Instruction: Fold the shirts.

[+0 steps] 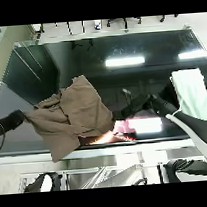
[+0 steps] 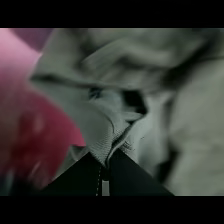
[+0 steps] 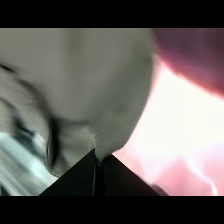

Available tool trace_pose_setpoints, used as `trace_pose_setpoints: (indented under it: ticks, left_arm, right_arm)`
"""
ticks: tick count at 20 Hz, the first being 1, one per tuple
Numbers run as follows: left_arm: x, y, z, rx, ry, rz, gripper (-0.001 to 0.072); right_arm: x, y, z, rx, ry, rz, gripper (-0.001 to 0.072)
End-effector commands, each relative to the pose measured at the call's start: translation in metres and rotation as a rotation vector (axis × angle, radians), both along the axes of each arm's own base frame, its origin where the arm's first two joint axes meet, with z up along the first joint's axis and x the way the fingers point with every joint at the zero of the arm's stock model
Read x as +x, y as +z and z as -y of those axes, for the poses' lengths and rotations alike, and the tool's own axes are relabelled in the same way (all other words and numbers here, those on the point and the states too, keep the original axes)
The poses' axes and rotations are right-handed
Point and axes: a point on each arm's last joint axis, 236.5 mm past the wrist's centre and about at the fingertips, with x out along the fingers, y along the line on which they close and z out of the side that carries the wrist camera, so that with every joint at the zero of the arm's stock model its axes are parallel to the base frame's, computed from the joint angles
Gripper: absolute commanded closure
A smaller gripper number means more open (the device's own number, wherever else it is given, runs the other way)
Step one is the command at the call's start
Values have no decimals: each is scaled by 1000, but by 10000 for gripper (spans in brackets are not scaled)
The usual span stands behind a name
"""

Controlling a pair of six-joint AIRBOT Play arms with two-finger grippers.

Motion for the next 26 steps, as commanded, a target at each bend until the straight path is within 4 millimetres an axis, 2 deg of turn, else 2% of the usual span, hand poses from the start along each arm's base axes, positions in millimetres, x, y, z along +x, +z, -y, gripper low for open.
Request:
trace_pose_setpoints:
  ticks: [1, 2, 3, 4, 5, 6, 7, 9, 11, 12, 14, 17, 19, 22, 24, 26]
  left_arm:
    - [12, 126, 35, -32, -88, 299, 686]
    - [5, 182, 43, 14, -108, 417, 686]
    - [-7, 231, 50, 63, -118, 525, 685]
    - [-26, 283, 59, 115, -123, 639, 685]
    - [-45, 326, 68, 164, -130, 737, 685]
    - [-66, 363, 78, 213, -138, 824, 686]
    - [-88, 396, 88, 260, -145, 905, 685]
    - [-119, 437, 104, 321, -158, 1010, 685]
    - [-128, 446, 111, 324, -176, 1012, 685]
    - [-125, 439, 113, 317, -196, 966, 685]
    - [-109, 410, 112, 278, -236, 826, 686]
    - [-72, 352, 97, 192, -267, 608, 685]
    - [-42, 294, 84, 91, -266, 438, 685]
    - [5, 173, 60, -83, -242, 162, 685]
    - [28, 87, 46, -179, -209, 12, 685]
    - [47, 10, 36, -236, -165, -86, 686]
  right_arm:
    - [59, 157, 27, 126, -78, 332, 691]
    - [69, 226, 47, 159, -123, 492, 691]
    - [68, 303, 72, 178, -171, 680, 691]
    - [57, 371, 95, 173, -201, 864, 691]
    - [36, 434, 115, 162, -229, 1039, 690]
    - [8, 492, 132, 147, -257, 1203, 691]
    - [-22, 537, 145, 116, -286, 1343, 691]
    - [-67, 591, 163, 29, -334, 1535, 690]
    - [-85, 611, 169, -14, -353, 1611, 690]
    - [-85, 610, 169, -16, -351, 1609, 690]
    - [-62, 588, 168, -37, -322, 1527, 690]
    - [10, 521, 169, -52, -276, 1283, 690]
    - [64, 453, 168, -45, -246, 1060, 690]
    - [133, 335, 155, -34, -187, 754, 690]
    - [164, 251, 134, -24, -150, 572, 690]
    - [184, 176, 108, -21, -112, 428, 690]
